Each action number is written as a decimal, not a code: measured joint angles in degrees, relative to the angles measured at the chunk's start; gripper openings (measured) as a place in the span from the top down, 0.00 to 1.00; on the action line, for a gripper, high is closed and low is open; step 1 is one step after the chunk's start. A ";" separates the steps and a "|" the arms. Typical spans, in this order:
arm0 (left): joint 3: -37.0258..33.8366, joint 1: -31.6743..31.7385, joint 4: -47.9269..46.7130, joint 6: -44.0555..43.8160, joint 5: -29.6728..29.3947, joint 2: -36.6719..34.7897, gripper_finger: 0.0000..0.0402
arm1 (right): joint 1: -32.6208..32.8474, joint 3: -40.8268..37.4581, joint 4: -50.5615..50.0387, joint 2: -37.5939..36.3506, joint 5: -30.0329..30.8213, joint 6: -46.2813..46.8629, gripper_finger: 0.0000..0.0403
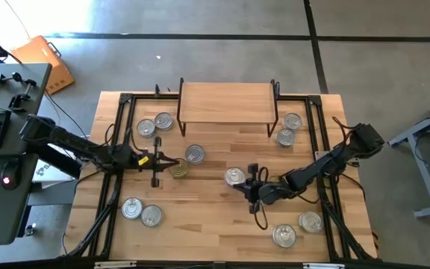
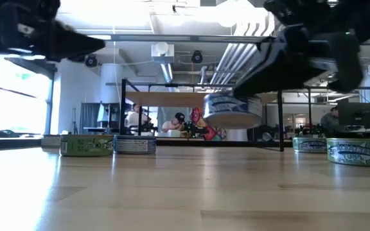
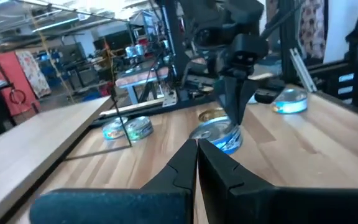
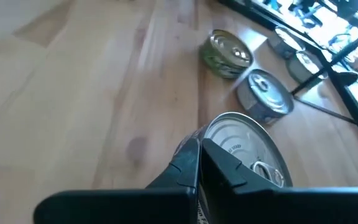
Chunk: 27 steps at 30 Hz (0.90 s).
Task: Stack canned seafood by type on shelf
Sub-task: Put the blue tuna can on the shelf
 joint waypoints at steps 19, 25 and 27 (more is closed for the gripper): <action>21.31 6.73 -0.11 33.00 2.89 38.47 0.38 | -8.01 0.27 8.23 -0.02 -7.96 0.29 1.00; 26.65 6.94 -0.12 36.22 1.51 45.98 0.29 | -9.39 0.31 10.81 -0.04 -11.44 0.96 1.00; 28.23 6.84 0.02 35.98 0.72 47.63 0.29 | -9.72 0.31 10.82 -0.04 -11.98 1.81 1.00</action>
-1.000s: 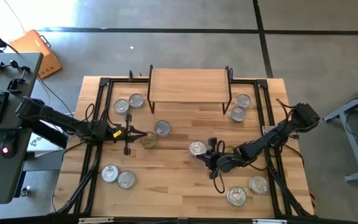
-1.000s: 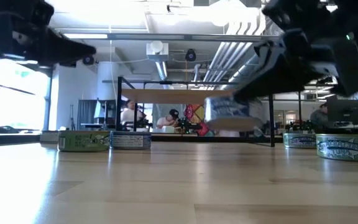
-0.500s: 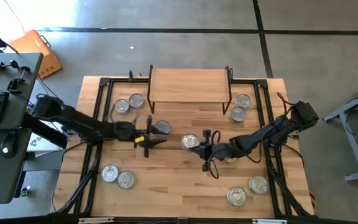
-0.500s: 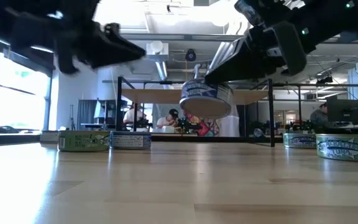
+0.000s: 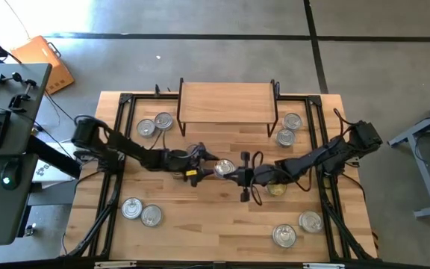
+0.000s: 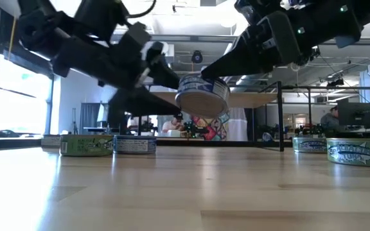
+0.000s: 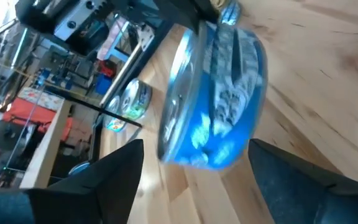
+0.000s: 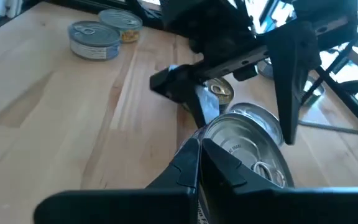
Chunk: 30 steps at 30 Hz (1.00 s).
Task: Stack canned seafood by type on shelf
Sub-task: Put the blue tuna can on the shelf
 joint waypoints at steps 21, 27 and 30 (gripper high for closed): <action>2.96 -1.68 -3.79 -10.93 -3.15 3.86 0.70 | 0.64 4.19 -3.83 -1.42 3.17 -1.21 0.70; 2.94 -1.33 -3.91 -11.91 -2.92 3.86 0.70 | 1.42 11.29 -19.05 1.09 6.17 -4.05 0.48; 2.94 -1.35 -3.81 -11.91 -2.84 3.83 0.70 | 1.29 13.05 -19.80 4.25 6.66 -8.19 0.42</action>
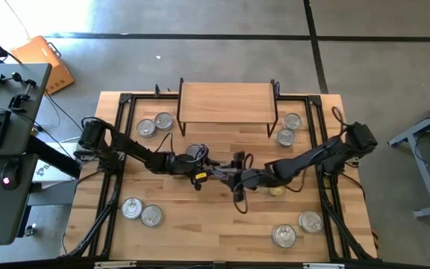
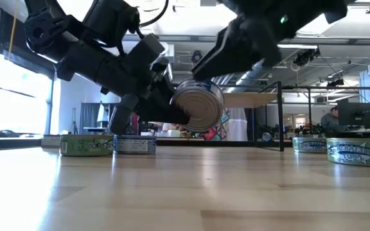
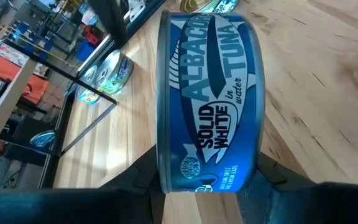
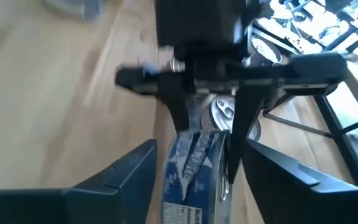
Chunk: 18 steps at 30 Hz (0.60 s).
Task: Stack canned seafood by type on shelf
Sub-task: Put the blue tuna can on the shelf
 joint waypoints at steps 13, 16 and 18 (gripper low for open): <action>0.10 0.03 -1.06 -4.16 -0.28 -0.17 0.64 | 0.57 4.95 -5.36 6.40 10.41 3.99 0.59; 0.25 -0.04 -2.93 -5.20 -1.99 -0.37 0.59 | 1.53 7.00 -11.03 5.75 9.98 6.30 0.70; 0.20 -0.20 -5.83 -5.96 -5.66 -0.83 0.56 | 2.59 9.08 -17.12 4.79 10.43 9.08 0.70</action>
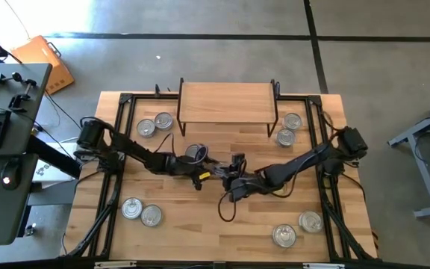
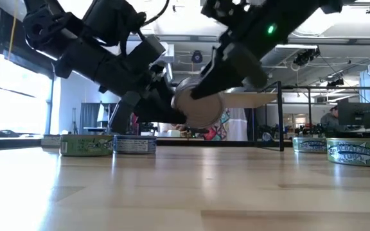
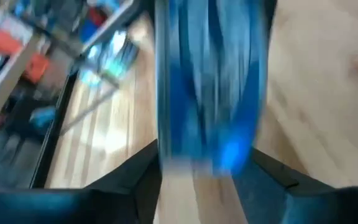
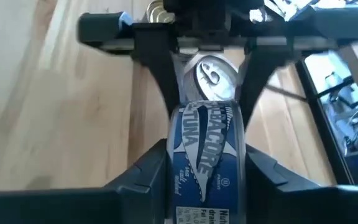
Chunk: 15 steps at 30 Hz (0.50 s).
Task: Stack canned seafood by type on shelf
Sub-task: Put the blue tuna can on the shelf
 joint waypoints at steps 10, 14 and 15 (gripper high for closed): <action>-0.22 -1.23 -11.92 -10.50 -2.19 -3.50 0.52 | 2.09 13.01 -29.74 -6.30 13.54 -1.62 0.70; -0.58 -1.23 -11.79 -11.48 -1.73 -3.33 0.53 | -5.38 12.29 -34.29 -10.51 13.97 -5.55 0.70; -0.77 -1.12 -11.91 -11.50 -1.67 -3.30 0.53 | -7.90 11.55 -34.34 -11.65 13.95 -6.69 0.70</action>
